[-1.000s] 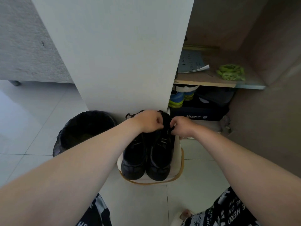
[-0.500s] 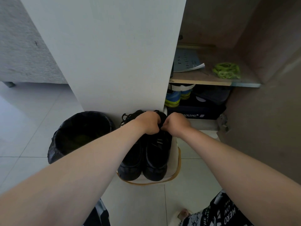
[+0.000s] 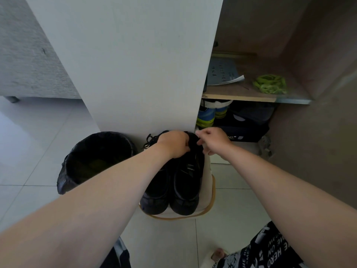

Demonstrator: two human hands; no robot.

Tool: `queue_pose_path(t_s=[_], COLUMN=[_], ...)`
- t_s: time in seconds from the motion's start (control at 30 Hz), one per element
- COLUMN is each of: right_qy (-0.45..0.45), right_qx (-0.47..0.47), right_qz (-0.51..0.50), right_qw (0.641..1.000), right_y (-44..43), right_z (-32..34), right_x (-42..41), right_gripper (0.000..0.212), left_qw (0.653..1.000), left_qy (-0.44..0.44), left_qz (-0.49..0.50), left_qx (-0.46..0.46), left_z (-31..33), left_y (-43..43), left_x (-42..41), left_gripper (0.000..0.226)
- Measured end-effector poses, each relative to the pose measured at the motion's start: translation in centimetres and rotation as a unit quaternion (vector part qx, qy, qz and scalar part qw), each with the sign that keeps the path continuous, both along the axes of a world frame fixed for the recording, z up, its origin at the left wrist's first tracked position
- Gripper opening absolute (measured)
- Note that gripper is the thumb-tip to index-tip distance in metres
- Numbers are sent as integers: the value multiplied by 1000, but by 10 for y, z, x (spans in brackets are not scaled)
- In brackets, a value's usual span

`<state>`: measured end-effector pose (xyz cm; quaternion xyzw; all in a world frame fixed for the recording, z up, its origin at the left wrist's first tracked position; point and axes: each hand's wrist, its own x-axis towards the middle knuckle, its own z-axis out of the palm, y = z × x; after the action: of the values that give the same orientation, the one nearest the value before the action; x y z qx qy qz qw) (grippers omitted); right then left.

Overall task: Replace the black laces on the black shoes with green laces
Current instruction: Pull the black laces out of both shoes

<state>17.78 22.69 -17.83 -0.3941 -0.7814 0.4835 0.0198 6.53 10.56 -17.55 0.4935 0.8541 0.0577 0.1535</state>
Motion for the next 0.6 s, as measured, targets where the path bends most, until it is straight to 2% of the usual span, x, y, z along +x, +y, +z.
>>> queue_pose_path(t_s=[0.1, 0.23, 0.37, 0.43, 0.5, 0.6], right_qy=[-93, -96, -23, 4, 56, 158], right_qx=[55, 117, 87, 103, 122, 29], right_qz=[81, 100, 91, 79, 26, -42], right_qw=[991, 983, 992, 992, 991, 986], right_y=[-1, -3, -2, 0, 1, -6], right_z=[-8, -13, -13, -8, -3, 9], right_x=[2, 2, -2, -3, -6, -10], right_gripper=[21, 27, 9, 16, 16, 9], left_qw=[1000, 999, 999, 1000, 1000, 999], left_qy=[-21, -35, -8, -8, -13, -39], left_qz=[11, 15, 19, 20, 16, -8], left_qx=[3, 10, 37, 20, -4, -26], left_z=[1, 0, 0, 0, -1, -4], left_y=[2, 1, 1, 1, -2, -3], left_x=[-4, -9, -10, -11, -14, -19], left_gripper=[23, 20, 21, 21, 21, 23])
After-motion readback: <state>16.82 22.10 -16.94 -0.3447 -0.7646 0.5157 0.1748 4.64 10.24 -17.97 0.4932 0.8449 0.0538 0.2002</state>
